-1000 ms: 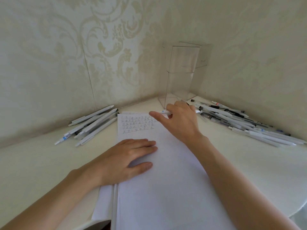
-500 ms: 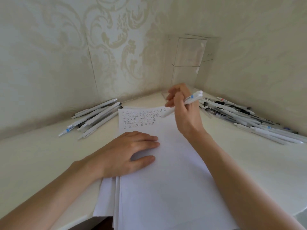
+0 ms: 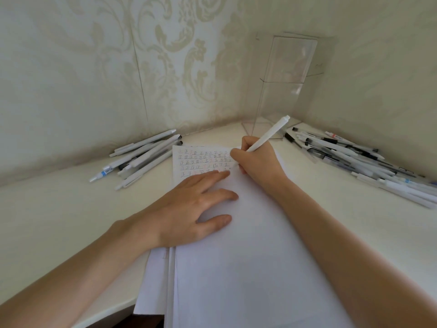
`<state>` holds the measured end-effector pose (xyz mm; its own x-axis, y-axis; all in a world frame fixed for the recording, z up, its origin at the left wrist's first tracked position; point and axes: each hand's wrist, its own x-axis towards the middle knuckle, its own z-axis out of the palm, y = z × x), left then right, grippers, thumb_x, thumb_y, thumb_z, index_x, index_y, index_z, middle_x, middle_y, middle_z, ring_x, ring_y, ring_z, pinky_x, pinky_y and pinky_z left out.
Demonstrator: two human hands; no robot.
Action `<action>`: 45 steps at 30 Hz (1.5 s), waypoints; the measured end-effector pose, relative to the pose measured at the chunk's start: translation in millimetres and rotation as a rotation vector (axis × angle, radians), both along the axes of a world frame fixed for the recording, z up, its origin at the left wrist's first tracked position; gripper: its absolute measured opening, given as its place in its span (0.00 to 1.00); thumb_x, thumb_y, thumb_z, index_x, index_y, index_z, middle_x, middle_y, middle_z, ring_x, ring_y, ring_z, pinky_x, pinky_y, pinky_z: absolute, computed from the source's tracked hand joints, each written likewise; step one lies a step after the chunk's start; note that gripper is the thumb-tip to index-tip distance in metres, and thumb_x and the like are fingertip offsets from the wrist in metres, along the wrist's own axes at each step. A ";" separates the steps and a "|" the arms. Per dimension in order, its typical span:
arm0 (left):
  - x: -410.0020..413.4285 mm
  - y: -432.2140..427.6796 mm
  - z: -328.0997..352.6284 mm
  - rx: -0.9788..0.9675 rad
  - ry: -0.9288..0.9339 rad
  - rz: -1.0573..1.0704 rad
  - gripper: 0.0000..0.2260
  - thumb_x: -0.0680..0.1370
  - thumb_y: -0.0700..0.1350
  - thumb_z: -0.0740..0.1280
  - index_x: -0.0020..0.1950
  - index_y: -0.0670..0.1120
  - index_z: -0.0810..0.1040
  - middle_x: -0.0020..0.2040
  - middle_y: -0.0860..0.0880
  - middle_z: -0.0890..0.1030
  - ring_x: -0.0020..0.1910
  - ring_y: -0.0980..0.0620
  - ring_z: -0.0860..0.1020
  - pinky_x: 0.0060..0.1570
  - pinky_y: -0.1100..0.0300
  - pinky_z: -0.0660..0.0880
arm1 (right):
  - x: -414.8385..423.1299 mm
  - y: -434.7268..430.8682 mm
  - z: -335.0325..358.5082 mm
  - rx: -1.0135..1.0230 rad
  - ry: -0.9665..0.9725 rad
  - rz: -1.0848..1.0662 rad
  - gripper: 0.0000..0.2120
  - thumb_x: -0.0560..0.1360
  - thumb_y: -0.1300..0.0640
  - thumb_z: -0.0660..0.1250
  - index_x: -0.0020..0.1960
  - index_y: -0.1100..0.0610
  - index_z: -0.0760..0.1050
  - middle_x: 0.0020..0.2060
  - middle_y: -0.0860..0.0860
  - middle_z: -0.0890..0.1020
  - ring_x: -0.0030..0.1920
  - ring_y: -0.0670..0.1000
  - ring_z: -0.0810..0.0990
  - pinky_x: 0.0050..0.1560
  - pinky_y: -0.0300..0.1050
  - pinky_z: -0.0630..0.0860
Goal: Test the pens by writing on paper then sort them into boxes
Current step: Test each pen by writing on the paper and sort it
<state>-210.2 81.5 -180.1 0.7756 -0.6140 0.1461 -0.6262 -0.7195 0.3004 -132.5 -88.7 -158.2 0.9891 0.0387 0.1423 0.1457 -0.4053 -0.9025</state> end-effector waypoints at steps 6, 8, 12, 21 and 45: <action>-0.2 -2.4 0.4 0.057 0.040 0.060 0.29 0.69 0.69 0.42 0.69 0.64 0.57 0.76 0.57 0.49 0.73 0.61 0.44 0.66 0.71 0.38 | 4.1 2.2 -6.9 -0.003 -0.070 -0.006 0.14 0.69 0.62 0.65 0.32 0.56 0.61 0.24 0.53 0.67 0.24 0.46 0.64 0.25 0.38 0.60; -0.7 -2.8 0.9 0.050 0.037 0.063 0.29 0.69 0.69 0.43 0.69 0.64 0.57 0.76 0.57 0.50 0.73 0.61 0.45 0.66 0.71 0.39 | 4.9 1.4 -8.0 -0.006 -0.076 -0.013 0.13 0.69 0.61 0.65 0.32 0.56 0.61 0.24 0.53 0.67 0.23 0.45 0.63 0.24 0.36 0.60; 0.3 -3.3 0.5 0.042 0.045 0.065 0.29 0.70 0.69 0.44 0.69 0.64 0.58 0.76 0.56 0.51 0.74 0.60 0.46 0.69 0.67 0.42 | 7.1 1.8 -9.5 -0.051 -0.082 -0.001 0.13 0.69 0.62 0.65 0.33 0.55 0.60 0.25 0.50 0.63 0.26 0.46 0.62 0.25 0.36 0.58; 0.0 -2.6 0.5 0.057 0.043 0.063 0.28 0.70 0.69 0.43 0.69 0.64 0.57 0.76 0.56 0.50 0.73 0.60 0.46 0.69 0.67 0.41 | 7.9 1.8 -8.4 -0.075 -0.083 -0.009 0.17 0.70 0.62 0.64 0.31 0.54 0.57 0.25 0.48 0.60 0.25 0.45 0.58 0.22 0.34 0.56; 1.2 -1.4 -2.2 0.041 0.034 0.051 0.29 0.70 0.69 0.44 0.69 0.64 0.58 0.76 0.58 0.50 0.73 0.61 0.46 0.69 0.68 0.41 | 6.2 1.2 -9.3 -0.099 -0.079 -0.037 0.16 0.71 0.61 0.64 0.32 0.54 0.58 0.23 0.47 0.63 0.24 0.44 0.60 0.25 0.35 0.58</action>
